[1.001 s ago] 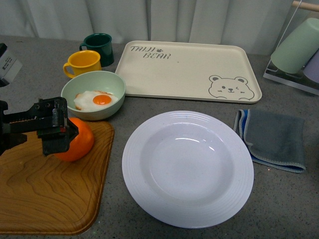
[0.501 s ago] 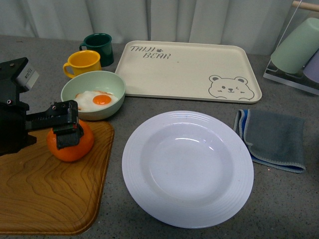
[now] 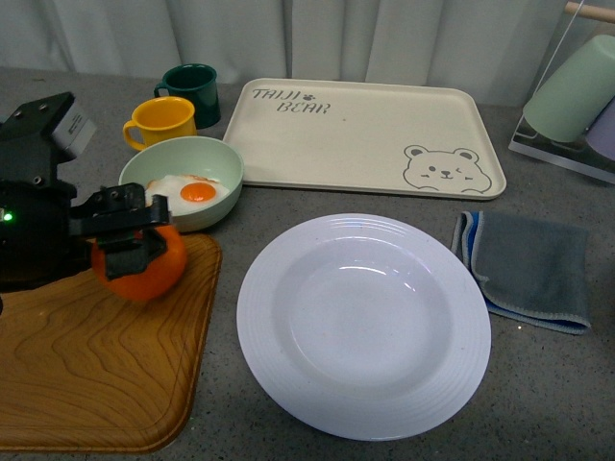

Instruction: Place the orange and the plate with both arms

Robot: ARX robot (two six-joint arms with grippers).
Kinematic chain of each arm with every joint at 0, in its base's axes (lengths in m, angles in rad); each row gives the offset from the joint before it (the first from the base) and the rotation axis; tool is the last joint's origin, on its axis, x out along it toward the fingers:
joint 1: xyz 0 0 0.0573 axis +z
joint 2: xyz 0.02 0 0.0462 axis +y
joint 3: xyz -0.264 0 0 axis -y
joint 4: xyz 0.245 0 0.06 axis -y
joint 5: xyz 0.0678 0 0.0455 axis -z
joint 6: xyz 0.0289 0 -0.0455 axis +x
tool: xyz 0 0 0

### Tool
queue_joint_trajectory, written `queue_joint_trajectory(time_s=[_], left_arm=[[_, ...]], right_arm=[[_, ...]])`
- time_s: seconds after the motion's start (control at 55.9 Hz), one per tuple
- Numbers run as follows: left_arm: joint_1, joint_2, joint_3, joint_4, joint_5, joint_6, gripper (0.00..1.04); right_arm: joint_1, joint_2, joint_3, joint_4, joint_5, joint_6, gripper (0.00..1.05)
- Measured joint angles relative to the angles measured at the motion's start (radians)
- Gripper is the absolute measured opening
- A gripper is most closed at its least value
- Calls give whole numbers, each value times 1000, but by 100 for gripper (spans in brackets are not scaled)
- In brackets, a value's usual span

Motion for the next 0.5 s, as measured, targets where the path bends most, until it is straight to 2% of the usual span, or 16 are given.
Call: queue_joint_trajectory(time_s=[0.215,0.501], left_arm=[[-198,-5,53,5,-16,-56,53],[-312,136,147,16,-46,-89,52]], right_arm=[[0,0,0,0,0,0,95],[0,0,0,0,0,0,95]])
